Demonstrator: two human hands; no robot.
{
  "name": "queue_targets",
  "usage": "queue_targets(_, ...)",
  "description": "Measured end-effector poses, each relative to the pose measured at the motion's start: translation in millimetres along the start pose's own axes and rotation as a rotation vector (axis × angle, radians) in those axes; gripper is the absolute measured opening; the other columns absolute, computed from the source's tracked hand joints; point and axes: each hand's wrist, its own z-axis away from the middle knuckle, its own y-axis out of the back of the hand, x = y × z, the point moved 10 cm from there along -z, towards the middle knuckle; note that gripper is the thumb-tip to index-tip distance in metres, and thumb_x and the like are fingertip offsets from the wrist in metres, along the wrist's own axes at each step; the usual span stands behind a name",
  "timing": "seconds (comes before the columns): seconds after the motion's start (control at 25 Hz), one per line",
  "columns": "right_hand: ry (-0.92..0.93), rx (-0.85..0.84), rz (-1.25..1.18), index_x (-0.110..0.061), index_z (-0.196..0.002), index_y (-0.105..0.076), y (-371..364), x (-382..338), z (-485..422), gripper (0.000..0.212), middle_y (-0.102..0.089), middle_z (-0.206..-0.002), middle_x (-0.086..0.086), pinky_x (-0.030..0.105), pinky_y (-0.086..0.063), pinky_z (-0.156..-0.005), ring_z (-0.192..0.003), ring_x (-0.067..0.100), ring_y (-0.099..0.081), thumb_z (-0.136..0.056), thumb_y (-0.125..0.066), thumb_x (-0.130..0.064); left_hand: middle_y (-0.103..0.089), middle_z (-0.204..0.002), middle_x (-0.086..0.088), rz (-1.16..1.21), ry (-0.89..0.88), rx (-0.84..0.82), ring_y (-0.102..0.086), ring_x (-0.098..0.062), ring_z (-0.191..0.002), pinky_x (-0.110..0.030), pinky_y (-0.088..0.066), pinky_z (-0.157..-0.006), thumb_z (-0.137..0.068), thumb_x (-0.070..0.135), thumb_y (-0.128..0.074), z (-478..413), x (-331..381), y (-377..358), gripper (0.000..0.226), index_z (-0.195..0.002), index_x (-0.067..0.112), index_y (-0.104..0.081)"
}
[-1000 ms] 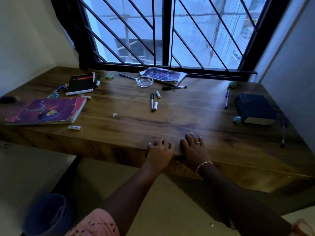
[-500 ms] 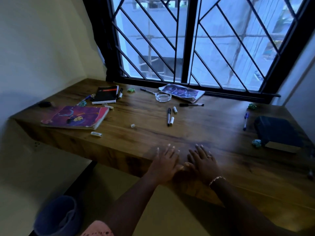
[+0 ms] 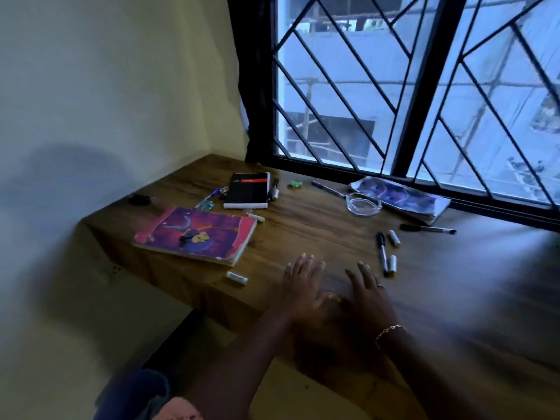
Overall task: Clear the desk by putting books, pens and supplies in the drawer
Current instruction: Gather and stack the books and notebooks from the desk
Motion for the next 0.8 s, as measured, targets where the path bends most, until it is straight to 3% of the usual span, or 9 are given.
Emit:
queue_targets(0.04, 0.018, -0.002, -0.022, 0.000, -0.109, -0.063, -5, -11, -19, 0.059, -0.058, -0.115, 0.034, 0.055, -0.052, -0.073, -0.099, 0.050, -0.061, -0.060, -0.078, -0.030, -0.010, -0.157, -0.014, -0.009, 0.003, -0.012, -0.001, -0.028, -0.146, -0.043, -0.004, -0.117, -0.079, 0.063, -0.013, -7, -17, 4, 0.086, -0.149, 0.012, -0.017)
queue_targets(0.12, 0.038, 0.047, -0.088, -0.001, -0.121, -0.056, 0, -44, -47, 0.056, -0.048, -0.130, 0.032, 0.054, -0.046, -0.090, -0.116, 0.048, -0.052, -0.074, -0.069, -0.027, -0.015, -0.156, -0.016, 0.017, 0.006, 0.011, -0.006, -0.030, -0.146, -0.043, -0.007, -0.117, -0.090, 0.052, -0.030, -19, -53, 18, 0.072, -0.148, 0.011, -0.020)
queue_targets(0.24, 0.081, 0.091, -0.124, -0.008, -0.140, -0.035, 3, -85, -81, 0.061, -0.026, -0.149, 0.021, 0.039, -0.027, -0.110, -0.137, 0.035, -0.029, -0.087, -0.059, -0.029, -0.022, -0.155, -0.012, 0.019, 0.035, 0.047, -0.013, -0.026, -0.145, -0.039, -0.012, -0.116, -0.095, 0.036, -0.044, -35, -109, 45, 0.063, -0.148, 0.012, -0.020)
queue_targets(0.44, 0.127, -0.015, -0.117, -0.015, -0.144, -0.025, -18, -139, -122, 0.069, -0.021, -0.152, 0.011, 0.030, -0.027, -0.109, -0.137, 0.028, -0.028, -0.087, -0.059, -0.034, -0.029, -0.151, -0.008, -0.062, 0.159, 0.010, -0.024, -0.024, -0.140, -0.039, -0.022, -0.114, -0.089, 0.020, -0.059, -53, -212, 83, 0.068, -0.146, 0.015, -0.023)
queue_targets(0.52, 0.142, -0.082, -0.096, -0.017, -0.145, -0.021, -27, -154, -135, 0.070, -0.017, -0.153, 0.008, 0.029, -0.028, -0.108, -0.137, 0.026, -0.028, -0.087, -0.058, -0.033, -0.029, -0.152, -0.008, -0.107, 0.177, -0.102, -0.027, -0.025, -0.139, -0.041, -0.028, -0.112, -0.082, 0.019, -0.069, -61, -245, 81, 0.078, -0.146, 0.014, -0.024)
queue_targets(0.72, 0.170, -0.194, -0.094, -0.017, -0.145, -0.021, -45, -172, -157, 0.071, -0.017, -0.152, 0.009, 0.034, -0.036, -0.104, -0.131, 0.031, -0.036, -0.087, -0.057, -0.037, -0.017, -0.156, -0.007, -0.090, 0.236, -0.381, -0.016, -0.026, -0.144, -0.044, -0.024, -0.115, -0.068, 0.014, -0.080, -84, -285, 61, 0.101, -0.148, 0.015, -0.019)
queue_targets(0.8, 0.191, -0.217, -0.120, -0.016, -0.144, -0.023, -51, -174, -162, 0.075, -0.020, -0.150, 0.009, 0.035, -0.037, -0.105, -0.129, 0.031, -0.038, -0.084, -0.059, -0.042, -0.020, -0.155, -0.007, -0.031, 0.247, -0.452, -0.025, -0.028, -0.140, -0.041, -0.032, -0.110, -0.067, 0.006, -0.079, -92, -283, 56, 0.097, -0.146, 0.015, -0.023)
